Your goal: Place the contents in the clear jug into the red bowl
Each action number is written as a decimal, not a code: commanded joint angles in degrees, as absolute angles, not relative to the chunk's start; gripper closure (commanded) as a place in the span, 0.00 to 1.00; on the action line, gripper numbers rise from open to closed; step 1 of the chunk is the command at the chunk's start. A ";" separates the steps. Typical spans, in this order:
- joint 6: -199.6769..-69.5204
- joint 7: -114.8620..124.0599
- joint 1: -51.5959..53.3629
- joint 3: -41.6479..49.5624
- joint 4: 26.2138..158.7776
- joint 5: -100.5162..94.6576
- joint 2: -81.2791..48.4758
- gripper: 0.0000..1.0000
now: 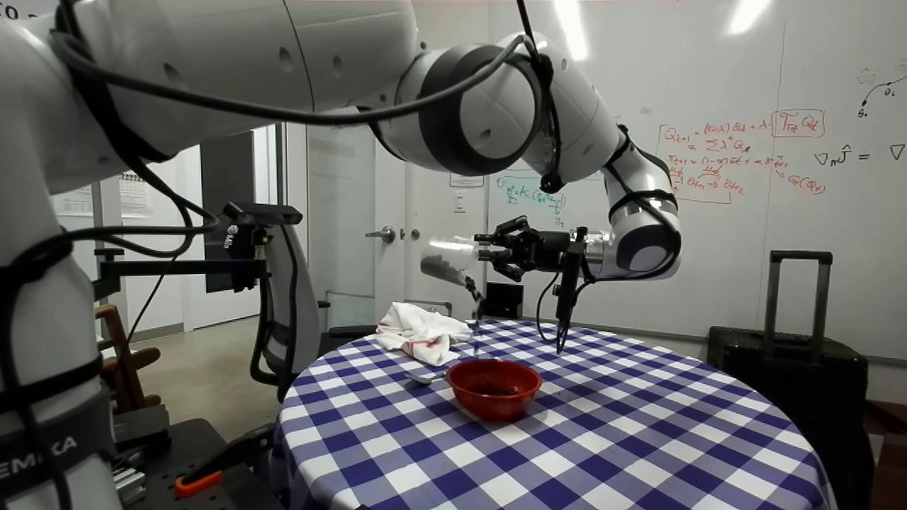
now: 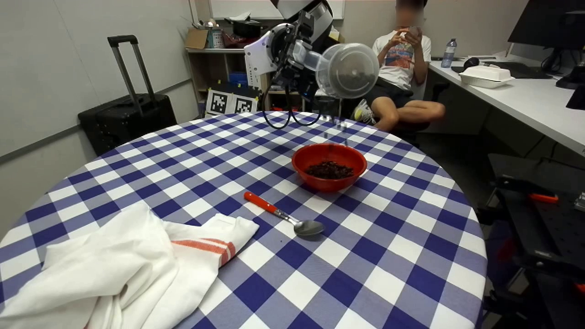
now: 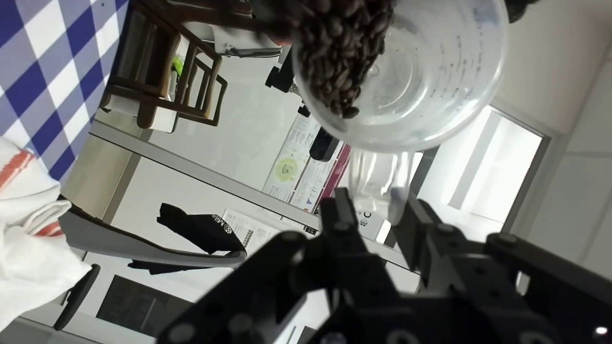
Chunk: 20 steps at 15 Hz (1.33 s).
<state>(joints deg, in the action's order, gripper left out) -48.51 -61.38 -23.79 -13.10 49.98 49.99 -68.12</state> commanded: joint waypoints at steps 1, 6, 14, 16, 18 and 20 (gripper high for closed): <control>-46.81 -57.91 -24.39 -14.15 46.08 51.94 -70.42 0.94; -47.38 -56.14 -23.74 -12.98 42.98 50.76 -71.37 0.94; -49.43 -55.68 -21.09 -10.79 43.11 44.86 -69.78 0.94; -49.88 -55.89 -20.30 -10.27 43.21 42.93 -69.07 0.94; -50.23 -56.11 -19.49 -9.66 43.31 41.10 -68.10 0.94; -51.18 -56.31 -18.68 -8.94 43.65 39.41 -66.68 0.94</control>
